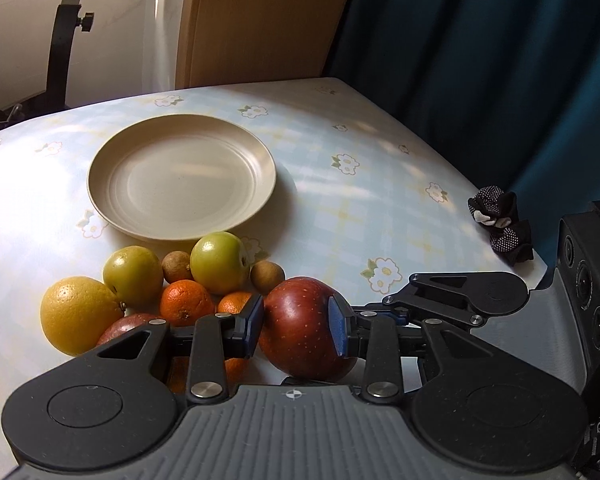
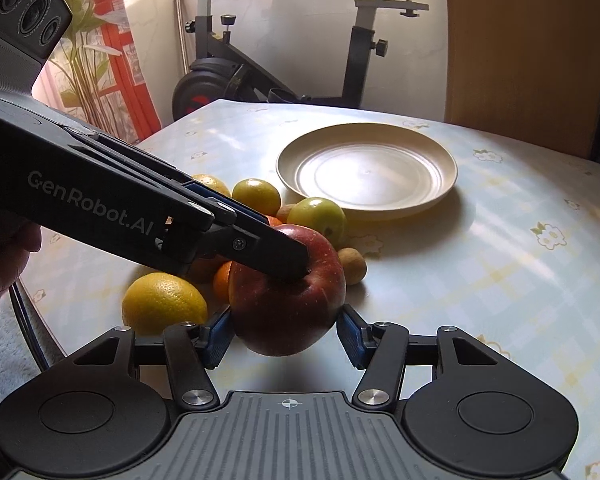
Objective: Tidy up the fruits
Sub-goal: 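Close the left gripper on the red apple and lift it, then lower the red apple onto the cream plate and open the left gripper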
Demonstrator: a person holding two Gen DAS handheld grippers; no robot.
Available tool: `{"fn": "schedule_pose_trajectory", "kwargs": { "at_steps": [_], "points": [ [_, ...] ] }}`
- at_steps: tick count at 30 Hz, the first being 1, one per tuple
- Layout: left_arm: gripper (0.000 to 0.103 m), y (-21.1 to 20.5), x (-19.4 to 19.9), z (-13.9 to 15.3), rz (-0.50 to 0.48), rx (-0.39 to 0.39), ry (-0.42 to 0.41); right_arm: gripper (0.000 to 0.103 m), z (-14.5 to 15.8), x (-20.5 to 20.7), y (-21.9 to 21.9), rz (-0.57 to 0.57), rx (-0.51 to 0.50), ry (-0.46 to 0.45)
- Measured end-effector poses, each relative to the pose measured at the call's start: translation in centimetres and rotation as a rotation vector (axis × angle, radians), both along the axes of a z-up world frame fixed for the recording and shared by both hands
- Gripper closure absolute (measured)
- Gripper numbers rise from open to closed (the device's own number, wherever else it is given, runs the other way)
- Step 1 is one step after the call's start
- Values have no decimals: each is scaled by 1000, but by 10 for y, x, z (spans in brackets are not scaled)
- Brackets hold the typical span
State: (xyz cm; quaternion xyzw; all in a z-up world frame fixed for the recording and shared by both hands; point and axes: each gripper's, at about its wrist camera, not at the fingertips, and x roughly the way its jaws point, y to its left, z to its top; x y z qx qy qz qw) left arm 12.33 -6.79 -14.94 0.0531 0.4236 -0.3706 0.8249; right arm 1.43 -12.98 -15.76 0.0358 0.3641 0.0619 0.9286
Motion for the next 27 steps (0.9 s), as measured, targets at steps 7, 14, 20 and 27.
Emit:
{"fn": "schedule_pose_trajectory", "kwargs": {
  "at_steps": [7,14,20,27],
  "points": [
    [65,12,24,49,63,-92,-94,51,49,33,-6,63,-91,-105],
    [65,24,57,76,121,-85,-191,51,73,90,4,135,-142,-158],
    [65,29,92,57,149,-53,-134,51,55,133,12,166,-99,-89],
    [66,36,144,33,158,-44,-50,51,28,177,4,168,-64,-16]
  ]
}}
